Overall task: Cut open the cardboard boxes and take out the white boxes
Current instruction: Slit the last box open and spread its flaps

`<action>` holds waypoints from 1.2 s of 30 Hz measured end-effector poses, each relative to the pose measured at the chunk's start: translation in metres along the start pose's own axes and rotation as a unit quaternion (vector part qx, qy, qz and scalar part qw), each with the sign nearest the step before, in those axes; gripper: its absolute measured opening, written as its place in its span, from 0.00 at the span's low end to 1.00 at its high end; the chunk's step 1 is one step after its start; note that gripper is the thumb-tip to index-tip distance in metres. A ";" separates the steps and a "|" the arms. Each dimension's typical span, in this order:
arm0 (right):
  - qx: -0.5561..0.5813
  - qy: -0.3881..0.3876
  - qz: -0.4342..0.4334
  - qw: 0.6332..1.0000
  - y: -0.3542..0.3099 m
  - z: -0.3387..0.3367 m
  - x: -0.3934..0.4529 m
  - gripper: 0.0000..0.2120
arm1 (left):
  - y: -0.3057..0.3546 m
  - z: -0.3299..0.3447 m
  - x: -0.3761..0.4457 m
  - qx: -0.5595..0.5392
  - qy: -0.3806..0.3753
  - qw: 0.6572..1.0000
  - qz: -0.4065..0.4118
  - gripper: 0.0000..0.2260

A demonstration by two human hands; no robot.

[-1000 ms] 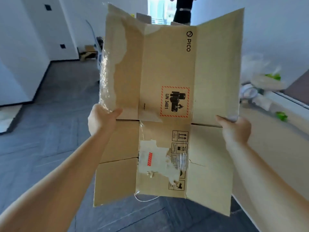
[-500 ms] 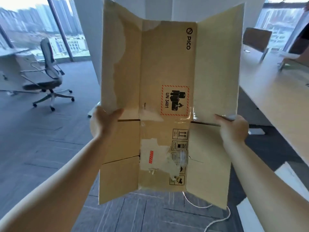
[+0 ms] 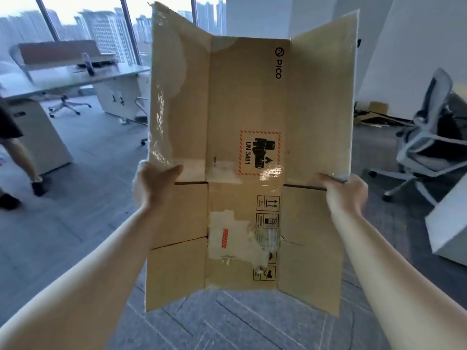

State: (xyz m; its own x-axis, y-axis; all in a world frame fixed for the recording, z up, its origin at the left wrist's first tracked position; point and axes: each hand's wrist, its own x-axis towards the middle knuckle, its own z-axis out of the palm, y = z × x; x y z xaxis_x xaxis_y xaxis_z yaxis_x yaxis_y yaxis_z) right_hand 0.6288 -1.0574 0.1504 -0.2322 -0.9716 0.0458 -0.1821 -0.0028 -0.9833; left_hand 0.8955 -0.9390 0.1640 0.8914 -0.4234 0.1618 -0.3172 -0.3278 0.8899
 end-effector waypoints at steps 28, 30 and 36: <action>-0.070 0.044 0.074 0.994 -0.031 0.497 0.395 0.15 | 0.017 0.339 0.583 0.083 -0.081 0.993 0.008 0.20; -0.079 0.052 0.087 0.992 -0.020 0.523 0.423 0.16 | 0.013 0.367 0.615 0.089 -0.103 0.991 0.010 0.21; -0.093 0.055 0.119 0.987 0.023 0.609 0.518 0.12 | -0.001 0.466 0.709 0.110 -0.137 0.984 0.005 0.20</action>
State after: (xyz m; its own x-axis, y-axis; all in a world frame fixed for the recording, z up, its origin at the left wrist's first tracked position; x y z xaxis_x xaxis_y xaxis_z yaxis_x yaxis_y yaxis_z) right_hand 1.0860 -1.7053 0.0440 -0.3899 -0.9078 -0.1544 -0.2797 0.2766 -0.9194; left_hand 1.3767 -1.6319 0.0788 0.7759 -0.6304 0.0221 -0.4158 -0.4847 0.7695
